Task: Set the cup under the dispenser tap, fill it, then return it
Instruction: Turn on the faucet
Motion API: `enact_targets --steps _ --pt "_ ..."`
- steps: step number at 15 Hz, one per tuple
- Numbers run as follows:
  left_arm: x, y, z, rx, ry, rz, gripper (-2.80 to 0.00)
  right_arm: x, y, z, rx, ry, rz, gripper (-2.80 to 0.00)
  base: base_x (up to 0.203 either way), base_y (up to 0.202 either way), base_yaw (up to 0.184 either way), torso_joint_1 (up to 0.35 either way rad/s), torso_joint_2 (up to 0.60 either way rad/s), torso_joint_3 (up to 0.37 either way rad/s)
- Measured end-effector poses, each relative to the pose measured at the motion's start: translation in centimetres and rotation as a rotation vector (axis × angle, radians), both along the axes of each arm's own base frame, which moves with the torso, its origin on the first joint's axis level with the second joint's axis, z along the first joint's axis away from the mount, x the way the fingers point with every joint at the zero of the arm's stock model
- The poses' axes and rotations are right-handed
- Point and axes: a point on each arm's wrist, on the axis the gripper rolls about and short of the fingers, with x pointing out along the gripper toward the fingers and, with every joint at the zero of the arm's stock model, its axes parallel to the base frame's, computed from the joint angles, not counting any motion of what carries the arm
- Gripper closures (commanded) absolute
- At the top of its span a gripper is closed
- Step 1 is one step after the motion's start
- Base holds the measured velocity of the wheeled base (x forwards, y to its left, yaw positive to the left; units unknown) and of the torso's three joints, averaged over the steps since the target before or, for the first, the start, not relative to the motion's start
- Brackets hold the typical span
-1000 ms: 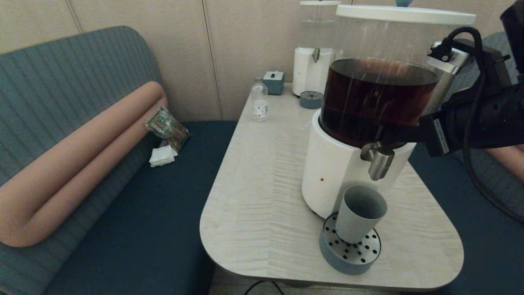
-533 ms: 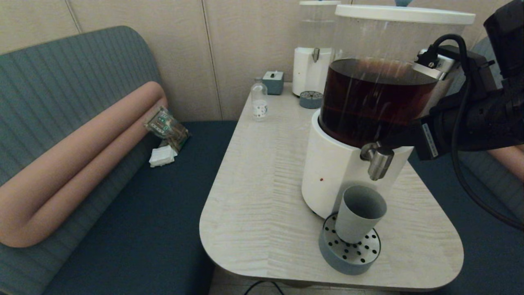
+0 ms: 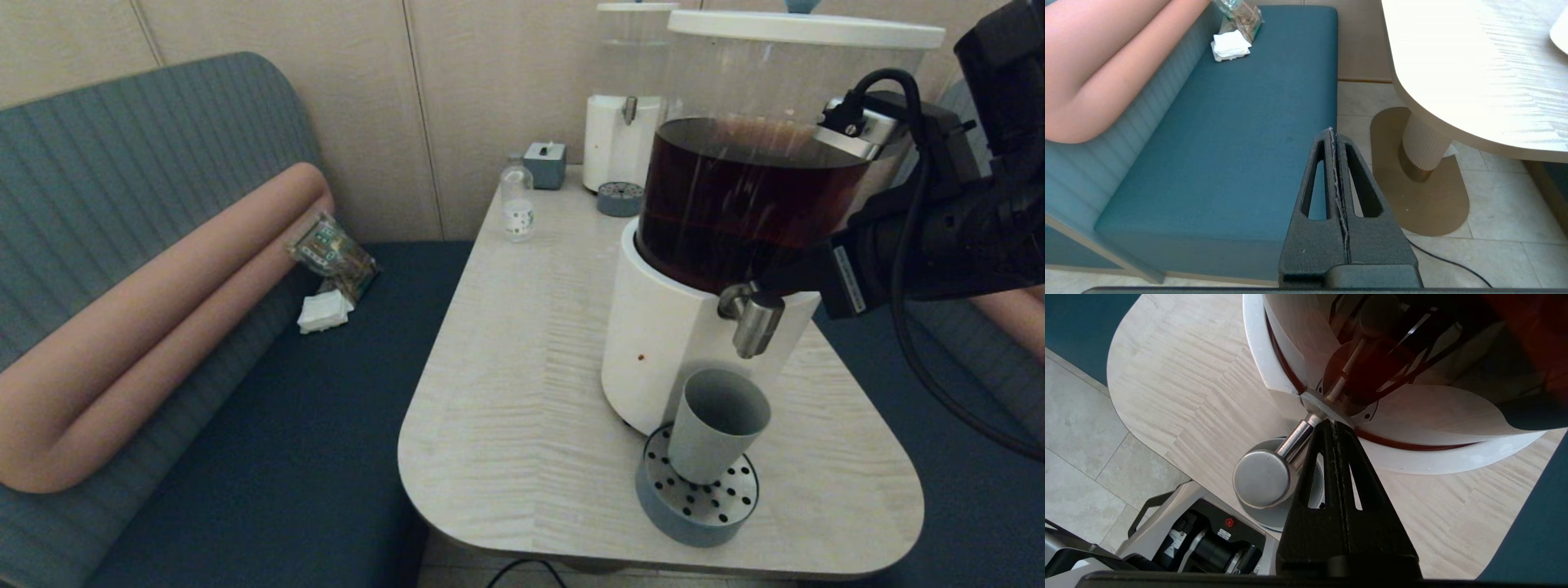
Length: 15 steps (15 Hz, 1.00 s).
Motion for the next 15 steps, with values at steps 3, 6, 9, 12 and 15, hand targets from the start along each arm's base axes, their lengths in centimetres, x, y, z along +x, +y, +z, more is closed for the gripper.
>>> enact_targets --steps 3,6,9,12,15 --pt "0.0 0.0 0.0 0.001 0.0 0.001 0.0 0.11 0.08 -0.07 0.001 0.004 0.003 0.0 0.0 0.0 0.0 0.0 0.0 0.0" --pt "0.0 0.0 0.0 0.0 0.0 0.0 0.0 0.23 0.21 -0.21 0.007 0.012 0.008 0.0 0.0 0.0 0.0 0.0 0.0 0.0" --pt "0.0 0.0 0.0 0.001 0.0 0.0 0.0 0.25 0.32 -0.4 0.015 0.024 0.025 0.0 0.0 0.0 0.0 0.0 0.0 0.0" --pt "0.0 0.0 0.0 0.001 0.0 0.0 0.0 0.33 0.45 -0.5 0.015 0.028 0.03 0.0 0.0 0.0 0.0 0.0 0.0 0.0" --pt "0.0 0.0 0.0 0.001 0.0 0.0 0.0 0.4 0.89 -0.34 0.023 0.009 0.045 0.0 0.0 0.0 0.0 0.0 0.0 0.0"
